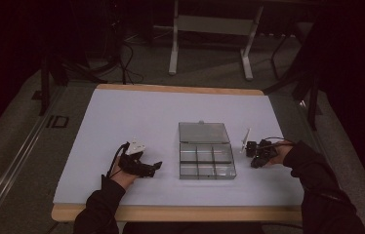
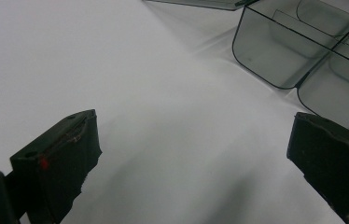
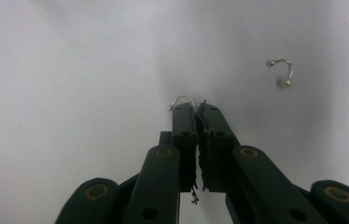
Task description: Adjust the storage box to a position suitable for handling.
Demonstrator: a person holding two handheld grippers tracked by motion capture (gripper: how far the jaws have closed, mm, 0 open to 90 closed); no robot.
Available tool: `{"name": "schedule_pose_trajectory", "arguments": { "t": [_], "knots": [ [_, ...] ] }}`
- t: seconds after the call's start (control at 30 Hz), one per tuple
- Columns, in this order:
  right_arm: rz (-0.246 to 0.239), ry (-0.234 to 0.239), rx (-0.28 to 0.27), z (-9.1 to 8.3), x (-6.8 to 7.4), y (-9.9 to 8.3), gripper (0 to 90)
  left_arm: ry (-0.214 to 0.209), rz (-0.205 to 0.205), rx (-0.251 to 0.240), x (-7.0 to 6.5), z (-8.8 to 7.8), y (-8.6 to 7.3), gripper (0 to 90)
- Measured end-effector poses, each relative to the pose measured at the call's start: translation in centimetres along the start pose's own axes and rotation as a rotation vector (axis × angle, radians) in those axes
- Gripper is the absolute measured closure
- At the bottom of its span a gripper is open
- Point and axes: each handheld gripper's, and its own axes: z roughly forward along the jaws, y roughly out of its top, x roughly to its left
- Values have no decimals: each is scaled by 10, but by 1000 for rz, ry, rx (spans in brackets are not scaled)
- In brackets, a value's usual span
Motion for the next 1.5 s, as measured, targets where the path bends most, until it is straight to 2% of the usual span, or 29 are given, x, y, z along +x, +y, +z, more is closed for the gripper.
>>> {"name": "schedule_pose_trajectory", "arguments": {
  "t": [0.1,0.4,0.83,1.5],
  "knots": [
    [14,0,2,0,0,0,861,3,4,-3,0,0,0,31],
    [9,6,2,-3,2,-1,862,4,2,-3,0,0,0,31],
    [-2,-13,-40,-28,4,1,862,7,3,-6,0,-1,0,32],
    [-48,-51,-78,-60,9,30,862,2,1,-12,0,-1,-1,32]
  ]
}}
